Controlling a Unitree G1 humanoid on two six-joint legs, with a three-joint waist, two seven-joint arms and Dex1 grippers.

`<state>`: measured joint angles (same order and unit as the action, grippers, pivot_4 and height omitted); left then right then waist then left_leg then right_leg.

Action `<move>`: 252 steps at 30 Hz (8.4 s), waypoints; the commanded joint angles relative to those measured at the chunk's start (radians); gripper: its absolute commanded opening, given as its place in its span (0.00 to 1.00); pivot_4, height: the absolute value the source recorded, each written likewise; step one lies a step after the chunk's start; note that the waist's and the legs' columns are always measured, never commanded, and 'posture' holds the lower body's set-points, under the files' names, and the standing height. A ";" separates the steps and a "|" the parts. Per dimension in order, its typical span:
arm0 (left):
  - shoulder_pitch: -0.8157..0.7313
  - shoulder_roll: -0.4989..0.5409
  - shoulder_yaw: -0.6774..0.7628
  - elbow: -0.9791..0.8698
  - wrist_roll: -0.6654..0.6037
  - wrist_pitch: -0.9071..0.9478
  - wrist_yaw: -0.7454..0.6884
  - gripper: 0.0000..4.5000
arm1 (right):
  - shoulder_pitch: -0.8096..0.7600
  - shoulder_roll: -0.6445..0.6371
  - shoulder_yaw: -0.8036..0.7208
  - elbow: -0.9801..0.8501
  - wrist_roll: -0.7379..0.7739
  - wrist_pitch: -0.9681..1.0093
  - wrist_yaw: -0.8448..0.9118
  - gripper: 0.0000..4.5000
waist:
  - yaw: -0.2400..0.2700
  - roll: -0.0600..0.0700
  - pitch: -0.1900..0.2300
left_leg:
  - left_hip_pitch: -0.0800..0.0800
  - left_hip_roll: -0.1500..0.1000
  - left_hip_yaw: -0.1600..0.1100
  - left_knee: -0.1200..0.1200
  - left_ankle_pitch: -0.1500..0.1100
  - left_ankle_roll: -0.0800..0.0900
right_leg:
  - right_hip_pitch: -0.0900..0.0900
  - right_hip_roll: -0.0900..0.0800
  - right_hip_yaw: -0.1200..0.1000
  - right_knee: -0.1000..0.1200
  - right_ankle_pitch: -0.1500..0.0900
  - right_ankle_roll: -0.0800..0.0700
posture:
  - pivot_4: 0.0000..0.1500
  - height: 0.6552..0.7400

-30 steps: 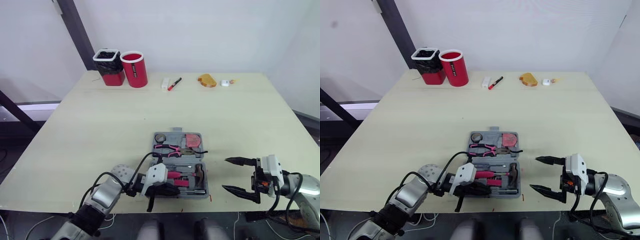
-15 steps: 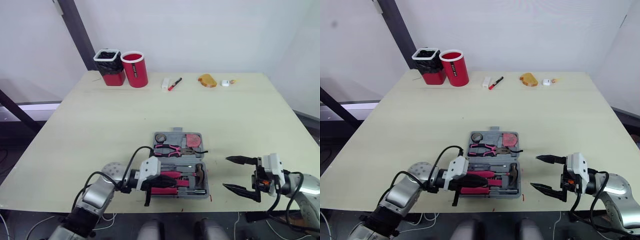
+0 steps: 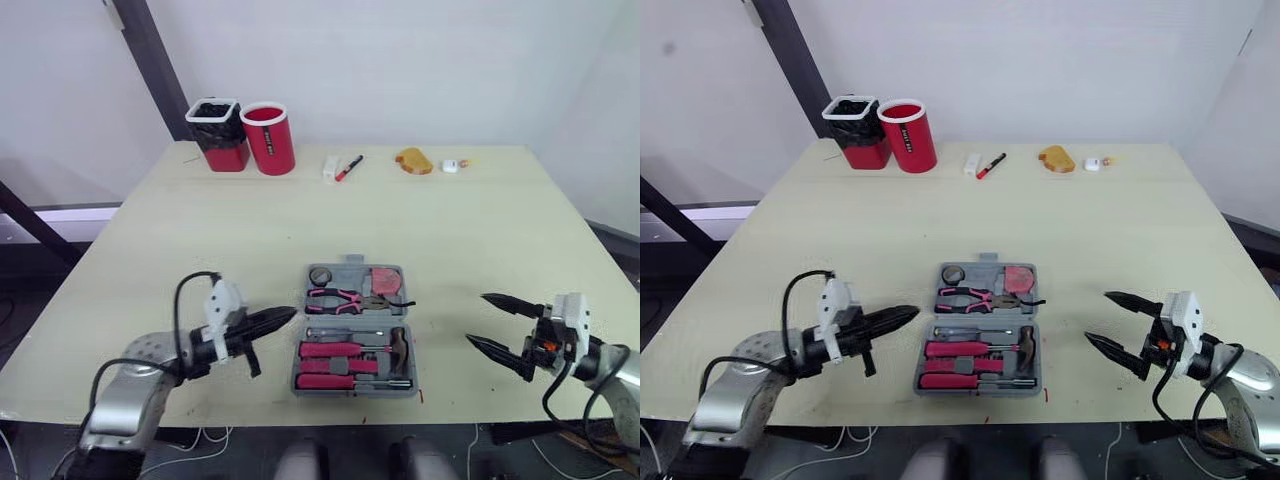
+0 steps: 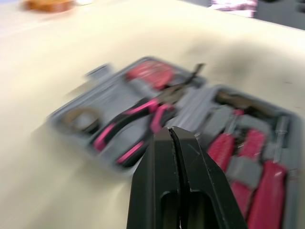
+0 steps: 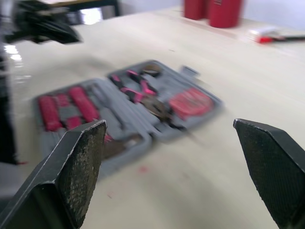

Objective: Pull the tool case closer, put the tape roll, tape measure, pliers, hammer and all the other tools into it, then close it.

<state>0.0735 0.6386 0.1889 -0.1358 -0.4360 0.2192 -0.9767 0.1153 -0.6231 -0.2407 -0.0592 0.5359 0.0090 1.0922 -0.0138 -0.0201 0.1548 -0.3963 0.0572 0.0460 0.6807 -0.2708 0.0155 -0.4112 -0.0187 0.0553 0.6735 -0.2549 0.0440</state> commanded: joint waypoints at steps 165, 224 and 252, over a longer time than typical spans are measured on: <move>-0.474 -0.075 -0.384 0.786 0.383 -0.219 -0.495 0.00 | -0.457 0.180 0.487 0.397 -0.462 -0.043 0.104 0.02 | -0.007 0.004 -0.003 | 0.000 -0.001 0.001 0.001 0.000 0.000 | -0.002 0.001 0.001 0.003 0.000 0.000 | 1.00 1.00; -0.347 0.042 -0.242 0.685 0.294 -0.255 -0.334 0.00 | -0.412 0.158 0.331 0.357 -0.342 -0.014 -0.029 0.02 | -0.032 0.004 -0.003 | 0.002 0.000 0.000 0.000 0.000 0.000 | -0.002 0.002 0.002 0.005 0.000 0.000 | 1.00 1.00; -0.067 0.103 -0.362 -0.069 0.109 0.028 -0.316 0.00 | -0.798 0.221 0.335 0.640 -0.173 0.721 -0.020 0.99 | -0.027 0.003 -0.001 | -0.001 0.000 0.002 -0.006 0.000 0.000 | -0.005 0.001 0.002 0.000 0.000 -0.001 | 1.00 1.00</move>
<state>0.0047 0.7298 -0.1446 -0.1814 -0.3534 0.2671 -1.2908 -0.6574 -0.4059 0.0913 0.5632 0.3596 0.7128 1.0425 -0.0407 -0.0172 0.1540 -0.3975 0.0572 0.0484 0.6741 -0.2709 0.0157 -0.4166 -0.0180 0.0575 0.6730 -0.2551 0.0432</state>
